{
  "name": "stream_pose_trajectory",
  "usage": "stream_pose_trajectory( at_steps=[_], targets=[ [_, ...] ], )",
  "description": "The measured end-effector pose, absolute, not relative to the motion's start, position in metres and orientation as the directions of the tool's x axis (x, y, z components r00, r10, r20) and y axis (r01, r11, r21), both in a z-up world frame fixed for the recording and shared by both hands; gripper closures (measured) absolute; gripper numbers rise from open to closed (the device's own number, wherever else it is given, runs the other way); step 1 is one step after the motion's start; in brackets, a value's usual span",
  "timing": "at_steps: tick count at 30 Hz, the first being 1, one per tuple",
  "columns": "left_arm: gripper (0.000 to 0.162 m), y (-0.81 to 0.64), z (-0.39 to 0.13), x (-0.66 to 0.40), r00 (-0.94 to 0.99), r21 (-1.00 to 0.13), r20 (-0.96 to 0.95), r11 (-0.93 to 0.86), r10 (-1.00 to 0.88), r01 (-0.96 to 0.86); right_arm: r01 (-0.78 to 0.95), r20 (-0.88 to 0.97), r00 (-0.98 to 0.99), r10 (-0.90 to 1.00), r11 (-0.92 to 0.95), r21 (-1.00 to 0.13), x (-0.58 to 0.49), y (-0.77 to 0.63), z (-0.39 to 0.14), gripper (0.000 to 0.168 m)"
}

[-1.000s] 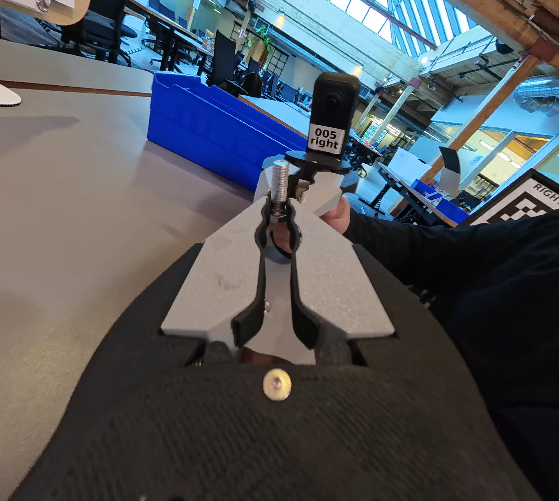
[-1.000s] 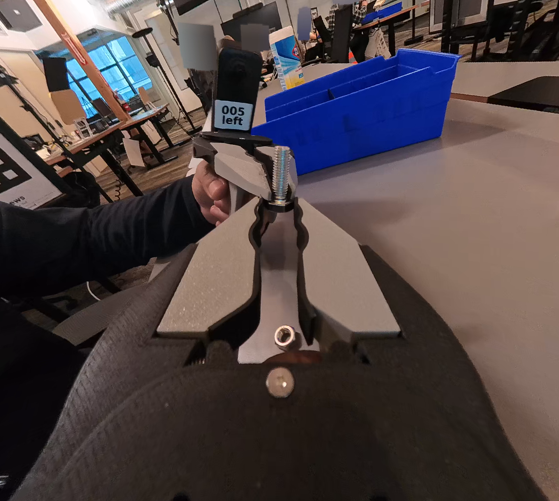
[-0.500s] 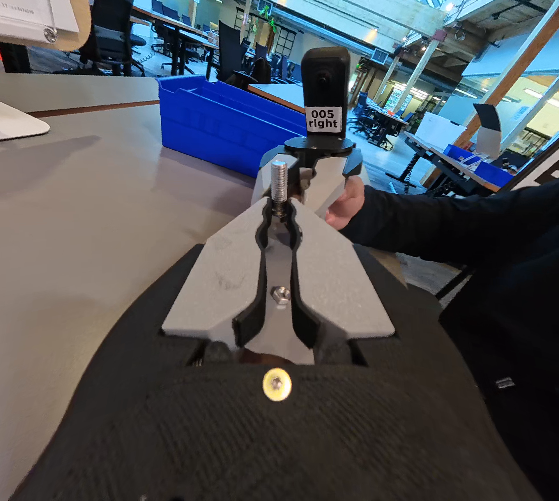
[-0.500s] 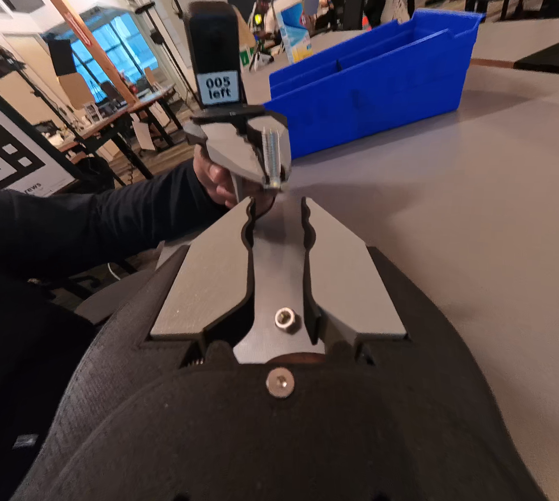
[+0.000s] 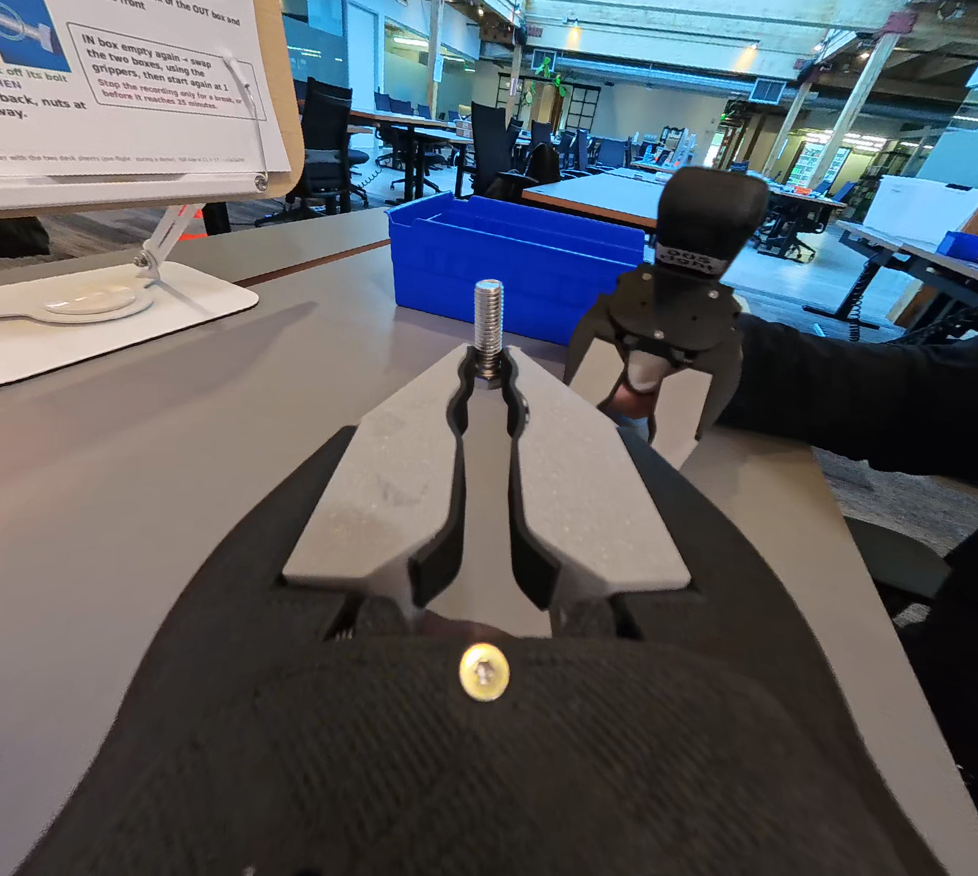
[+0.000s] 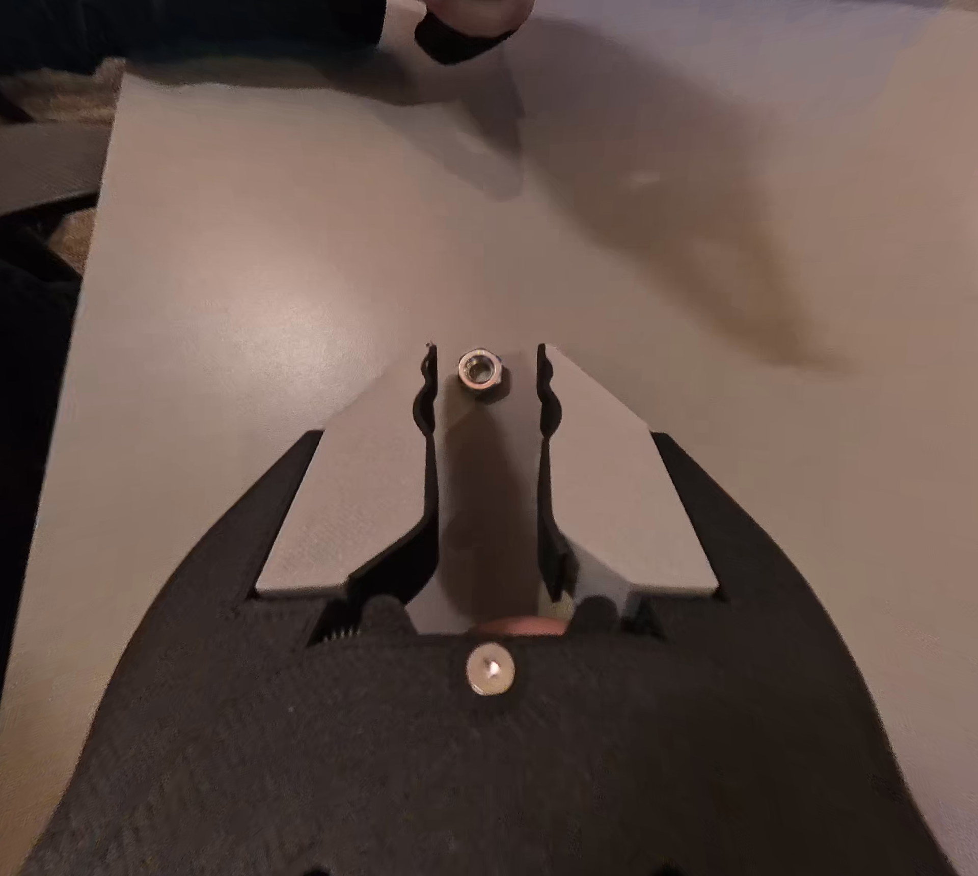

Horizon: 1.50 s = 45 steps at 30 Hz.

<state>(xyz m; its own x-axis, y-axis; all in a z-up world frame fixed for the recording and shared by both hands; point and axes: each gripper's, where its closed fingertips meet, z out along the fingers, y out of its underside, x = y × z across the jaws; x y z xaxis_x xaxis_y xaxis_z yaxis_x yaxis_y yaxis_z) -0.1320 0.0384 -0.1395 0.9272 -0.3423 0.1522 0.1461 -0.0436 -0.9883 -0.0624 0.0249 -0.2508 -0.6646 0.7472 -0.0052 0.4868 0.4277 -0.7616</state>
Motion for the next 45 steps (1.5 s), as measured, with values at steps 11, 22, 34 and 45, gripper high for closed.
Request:
stream_pose_trajectory(
  at_steps=[11, 22, 34, 45],
  targets=[
    [0.155, 0.036, -0.149, -0.125, 0.922, -0.995, 0.087, -0.080, -0.377, 0.061, 0.462, 0.070, -0.679, 0.730, 0.500, -0.732, -0.067, 0.032, -0.259, 0.155],
    [0.155, 0.039, -0.162, -0.118, 0.913, -0.997, 0.026, -0.071, -0.407, -0.003, 0.271, 0.130, -0.692, 0.710, 0.422, -0.865, -0.093, 0.051, -0.134, 0.154],
    [0.155, 0.041, -0.158, -0.121, 0.927, -0.997, -0.054, -0.030, -0.372, -0.070, 0.239, 0.249, -0.783, 0.570, 0.645, -0.726, -0.122, 0.036, -0.128, 0.154],
    [0.155, 0.041, -0.156, -0.113, 0.925, -0.993, -0.099, -0.024, -0.368, -0.116, 0.222, 0.236, -0.800, 0.552, 0.637, -0.738, -0.114, 0.033, -0.129, 0.154]
  ],
)
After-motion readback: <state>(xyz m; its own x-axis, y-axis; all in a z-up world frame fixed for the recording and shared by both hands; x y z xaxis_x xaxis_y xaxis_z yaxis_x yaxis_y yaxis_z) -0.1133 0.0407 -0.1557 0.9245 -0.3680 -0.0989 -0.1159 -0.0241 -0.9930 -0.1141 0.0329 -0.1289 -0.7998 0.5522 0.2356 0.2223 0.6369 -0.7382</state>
